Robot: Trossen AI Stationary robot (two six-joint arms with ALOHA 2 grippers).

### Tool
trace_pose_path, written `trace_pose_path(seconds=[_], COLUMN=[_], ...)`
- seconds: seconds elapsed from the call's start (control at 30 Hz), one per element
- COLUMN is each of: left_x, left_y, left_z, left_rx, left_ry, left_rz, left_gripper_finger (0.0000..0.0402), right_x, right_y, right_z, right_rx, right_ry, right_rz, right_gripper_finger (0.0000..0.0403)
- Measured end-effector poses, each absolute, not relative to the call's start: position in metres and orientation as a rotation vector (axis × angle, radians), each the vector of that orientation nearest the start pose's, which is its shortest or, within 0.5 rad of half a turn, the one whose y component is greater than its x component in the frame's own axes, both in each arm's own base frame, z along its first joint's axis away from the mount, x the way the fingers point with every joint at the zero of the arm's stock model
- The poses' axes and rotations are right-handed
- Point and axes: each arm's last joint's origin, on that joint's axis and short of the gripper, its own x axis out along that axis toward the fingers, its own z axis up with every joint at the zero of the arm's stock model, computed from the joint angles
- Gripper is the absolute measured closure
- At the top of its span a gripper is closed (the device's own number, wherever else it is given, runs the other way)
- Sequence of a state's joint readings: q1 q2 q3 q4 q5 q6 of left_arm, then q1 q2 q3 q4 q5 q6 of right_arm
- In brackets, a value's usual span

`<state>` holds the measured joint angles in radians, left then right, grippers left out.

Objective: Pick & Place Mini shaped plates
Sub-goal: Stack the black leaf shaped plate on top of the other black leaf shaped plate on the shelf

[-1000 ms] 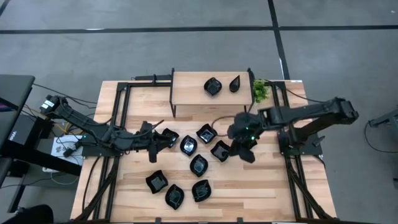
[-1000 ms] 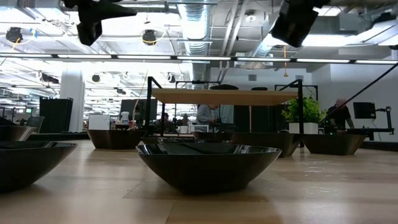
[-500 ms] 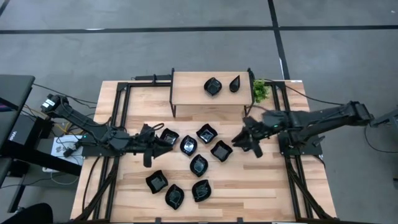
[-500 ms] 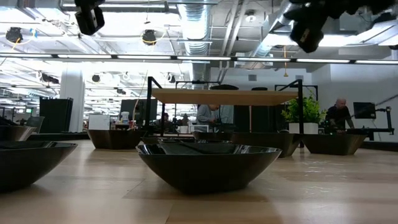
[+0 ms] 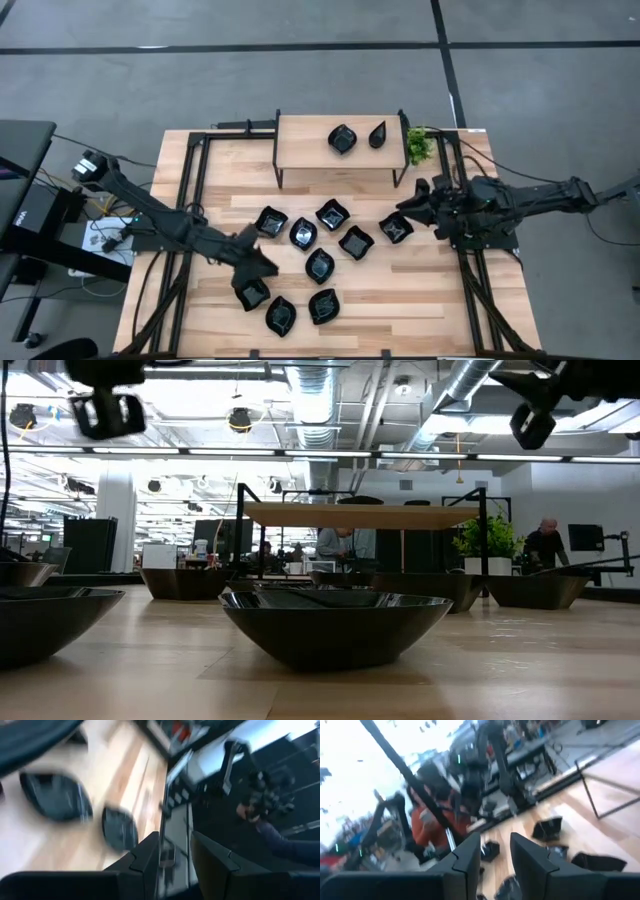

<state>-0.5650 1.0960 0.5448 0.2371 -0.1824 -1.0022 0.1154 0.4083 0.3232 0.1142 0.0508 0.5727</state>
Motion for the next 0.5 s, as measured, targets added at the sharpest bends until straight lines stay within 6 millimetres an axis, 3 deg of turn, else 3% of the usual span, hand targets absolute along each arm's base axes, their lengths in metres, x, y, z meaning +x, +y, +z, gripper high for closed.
trace_pose_path(seconds=[0.23, 0.5], left_x=[0.217, 0.222], left_y=[-0.122, -0.114], left_z=[0.213, 0.216], left_rx=[-1.077, -1.12], left_ry=[0.586, 0.565], left_rz=[-0.112, -0.104], left_gripper_finger=[0.0289, 0.0289], right_x=[0.12, 0.12], right_y=[0.012, 0.012], right_z=[0.247, 0.246], right_rx=[0.58, 0.58], right_ry=[-0.015, -0.011], right_rz=[0.067, 0.068], right_gripper_finger=[0.0301, 0.0301])
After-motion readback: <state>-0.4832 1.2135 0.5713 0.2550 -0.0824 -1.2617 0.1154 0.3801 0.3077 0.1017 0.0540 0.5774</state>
